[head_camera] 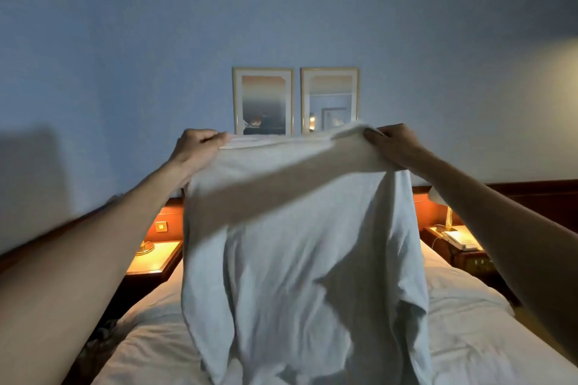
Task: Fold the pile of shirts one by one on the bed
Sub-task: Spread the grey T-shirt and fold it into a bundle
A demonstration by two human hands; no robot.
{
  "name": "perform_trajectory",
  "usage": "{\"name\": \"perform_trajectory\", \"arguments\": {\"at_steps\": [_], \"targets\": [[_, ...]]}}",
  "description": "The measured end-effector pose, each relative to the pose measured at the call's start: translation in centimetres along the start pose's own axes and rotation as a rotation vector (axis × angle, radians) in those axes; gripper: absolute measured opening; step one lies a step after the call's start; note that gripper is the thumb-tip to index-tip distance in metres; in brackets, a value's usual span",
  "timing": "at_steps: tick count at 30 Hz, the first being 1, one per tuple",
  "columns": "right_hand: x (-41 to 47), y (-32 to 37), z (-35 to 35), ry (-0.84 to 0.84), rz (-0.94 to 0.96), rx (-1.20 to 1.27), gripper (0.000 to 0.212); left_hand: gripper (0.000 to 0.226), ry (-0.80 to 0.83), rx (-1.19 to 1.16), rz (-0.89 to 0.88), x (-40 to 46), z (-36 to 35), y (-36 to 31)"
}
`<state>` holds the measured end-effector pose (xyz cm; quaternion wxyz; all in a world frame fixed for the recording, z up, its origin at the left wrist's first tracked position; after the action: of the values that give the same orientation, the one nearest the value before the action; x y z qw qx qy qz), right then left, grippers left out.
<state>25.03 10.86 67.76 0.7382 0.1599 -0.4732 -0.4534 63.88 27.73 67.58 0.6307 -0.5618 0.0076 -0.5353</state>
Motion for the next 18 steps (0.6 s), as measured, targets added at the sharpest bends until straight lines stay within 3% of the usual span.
{"name": "perform_trajectory", "arguments": {"at_steps": [2, 4, 7, 10, 12, 14, 16, 18], "targets": [[-0.2, -0.1, 0.3, -0.047, -0.005, 0.042, 0.034, 0.010, -0.023, -0.087, -0.006, -0.1, -0.2, -0.6], [-0.3, -0.4, 0.1, -0.011, -0.020, 0.039, 0.036, 0.026, -0.040, -0.115, 0.030, -0.1, -0.3, -0.6], [-0.1, -0.2, 0.0, 0.021, -0.004, 0.028, 0.044, 0.033, -0.045, -0.227, 0.139, 0.0, -0.1, -0.1], [0.3, 0.6, 0.1, 0.030, 0.044, 0.095, 0.028, 0.036, 0.031, -0.434, 0.230, -0.4, -1.6, 0.5], [0.2, 0.7, -0.8, 0.131, 0.032, 0.052, 0.024, 0.036, 0.126, -0.255, 0.188, -0.7, -2.4, 0.8], [0.4, 0.6, -0.9, 0.122, 0.037, 0.007, 0.025, 0.041, 0.125, -0.026, 0.130, -0.8, -2.4, 0.7], [0.6, 0.4, 0.1, -0.008, 0.065, 0.028, 0.025, 0.038, 0.054, -0.100, 0.124, -0.5, -1.8, 1.1], [0.5, -0.5, -0.4, 0.014, 0.043, 0.012, 0.027, 0.029, 0.064, -0.015, 0.103, -0.4, -1.8, 1.0]]}}
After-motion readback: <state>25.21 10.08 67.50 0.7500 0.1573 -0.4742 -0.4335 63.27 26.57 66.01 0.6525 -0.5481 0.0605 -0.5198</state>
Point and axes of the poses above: each hand's wrist, its own x-axis towards the middle knuckle, its own z-axis out of the back of the hand, y = z × x, the point moved 10 cm from there along x, towards the middle knuckle
